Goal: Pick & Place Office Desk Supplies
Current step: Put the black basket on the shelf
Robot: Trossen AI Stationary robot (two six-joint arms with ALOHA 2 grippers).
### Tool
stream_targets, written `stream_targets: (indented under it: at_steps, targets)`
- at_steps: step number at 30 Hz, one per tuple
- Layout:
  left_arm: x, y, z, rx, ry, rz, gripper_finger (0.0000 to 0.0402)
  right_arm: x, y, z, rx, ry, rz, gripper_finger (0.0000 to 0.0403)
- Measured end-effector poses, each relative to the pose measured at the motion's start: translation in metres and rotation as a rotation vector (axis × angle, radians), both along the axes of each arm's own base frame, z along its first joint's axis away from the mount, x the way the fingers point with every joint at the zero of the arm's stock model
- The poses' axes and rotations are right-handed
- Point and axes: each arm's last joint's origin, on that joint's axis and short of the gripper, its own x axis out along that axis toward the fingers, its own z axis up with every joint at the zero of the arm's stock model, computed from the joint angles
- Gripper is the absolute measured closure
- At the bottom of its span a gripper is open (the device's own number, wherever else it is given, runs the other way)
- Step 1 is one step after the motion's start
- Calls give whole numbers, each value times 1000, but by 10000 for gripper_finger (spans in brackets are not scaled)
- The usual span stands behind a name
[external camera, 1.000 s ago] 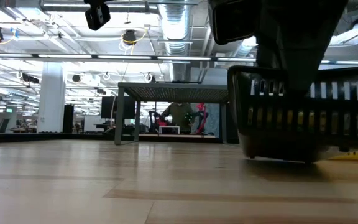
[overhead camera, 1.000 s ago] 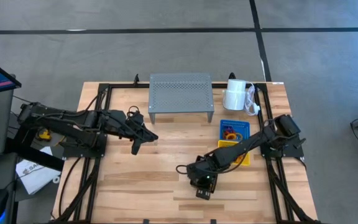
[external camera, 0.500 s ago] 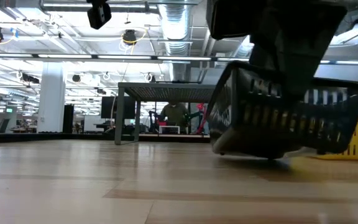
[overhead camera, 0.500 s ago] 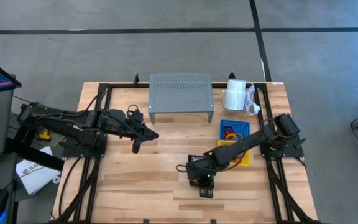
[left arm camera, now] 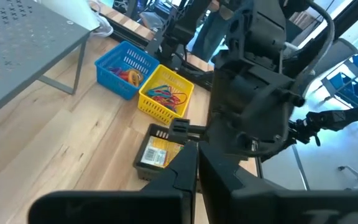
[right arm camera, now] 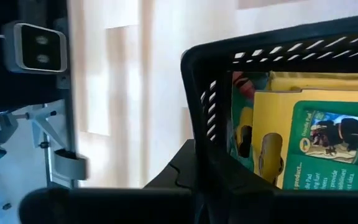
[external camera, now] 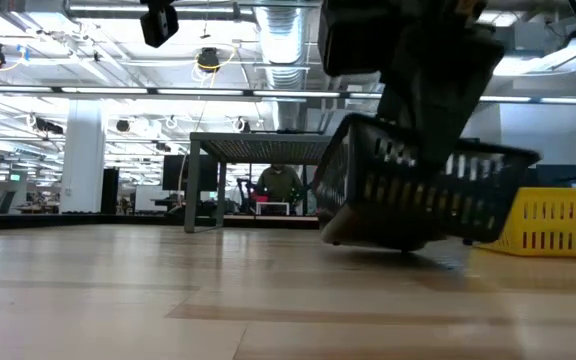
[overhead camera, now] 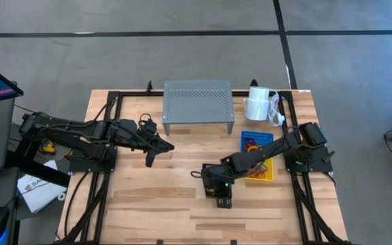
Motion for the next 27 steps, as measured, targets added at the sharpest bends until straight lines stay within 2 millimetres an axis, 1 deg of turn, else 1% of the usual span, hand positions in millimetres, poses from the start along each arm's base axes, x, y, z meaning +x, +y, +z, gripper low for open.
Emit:
stream_targets:
  at_steps: [8,13,17,22,27]
  targets:
    - [0,0,0,0,0,1,393,4,-32,-2,-28,27,-32,398]
    - [0,0,0,-16,0,7,393,6,-43,-2,-32,21,-48,397]
    - [0,0,0,-16,0,7,393,6,-46,-2,-34,35,-53,391]
    - [0,0,0,-16,0,7,393,5,-44,-3,-32,41,-42,384]
    - [0,0,0,-16,0,7,393,5,-44,-3,-33,42,-43,351]
